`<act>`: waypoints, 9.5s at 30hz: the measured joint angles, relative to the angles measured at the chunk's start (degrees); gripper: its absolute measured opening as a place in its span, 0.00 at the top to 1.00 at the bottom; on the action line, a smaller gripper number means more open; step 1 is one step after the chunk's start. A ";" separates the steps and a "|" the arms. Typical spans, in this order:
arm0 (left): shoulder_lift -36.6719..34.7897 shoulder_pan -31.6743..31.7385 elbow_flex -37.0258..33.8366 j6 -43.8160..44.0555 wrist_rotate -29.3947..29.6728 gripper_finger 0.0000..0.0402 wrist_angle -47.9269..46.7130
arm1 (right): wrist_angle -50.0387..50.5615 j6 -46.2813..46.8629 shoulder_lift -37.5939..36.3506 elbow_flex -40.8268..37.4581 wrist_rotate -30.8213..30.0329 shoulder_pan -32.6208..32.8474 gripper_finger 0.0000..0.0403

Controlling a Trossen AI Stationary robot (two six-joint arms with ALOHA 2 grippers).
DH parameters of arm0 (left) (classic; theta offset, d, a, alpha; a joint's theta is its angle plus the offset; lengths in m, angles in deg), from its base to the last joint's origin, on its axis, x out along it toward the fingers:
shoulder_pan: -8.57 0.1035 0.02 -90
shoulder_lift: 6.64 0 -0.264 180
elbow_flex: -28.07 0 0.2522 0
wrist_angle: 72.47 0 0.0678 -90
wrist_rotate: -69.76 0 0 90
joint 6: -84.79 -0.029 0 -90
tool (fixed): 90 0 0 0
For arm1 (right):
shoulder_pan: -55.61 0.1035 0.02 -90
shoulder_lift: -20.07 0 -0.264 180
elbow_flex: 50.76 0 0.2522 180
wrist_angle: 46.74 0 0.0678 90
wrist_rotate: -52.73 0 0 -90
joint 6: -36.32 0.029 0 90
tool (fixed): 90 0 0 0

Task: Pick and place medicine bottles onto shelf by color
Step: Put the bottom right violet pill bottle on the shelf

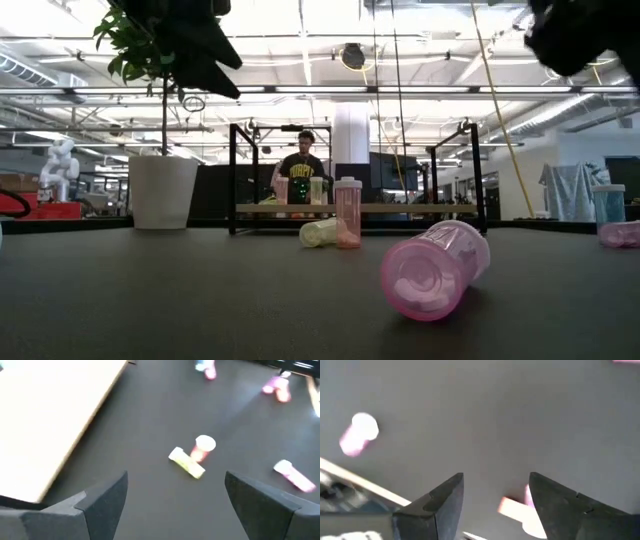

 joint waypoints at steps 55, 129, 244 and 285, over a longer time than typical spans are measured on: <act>0.04 -3.98 -0.01 9.43 15.06 0.17 13.44 | -36.73 -44.15 -2.93 -30.44 -33.51 27.00 0.74; 24.98 -0.53 4.65 -12.89 -15.11 0.53 40.05 | -41.26 -83.27 13.39 6.60 -14.93 -19.19 0.73; 17.66 7.18 9.06 -9.91 -21.77 0.46 32.89 | -58.73 -76.83 -1.12 -8.76 -14.97 -21.56 0.75; 17.57 8.96 9.06 -12.91 -29.89 0.61 33.61 | -61.99 -75.55 -1.12 -8.76 -14.99 -21.71 0.75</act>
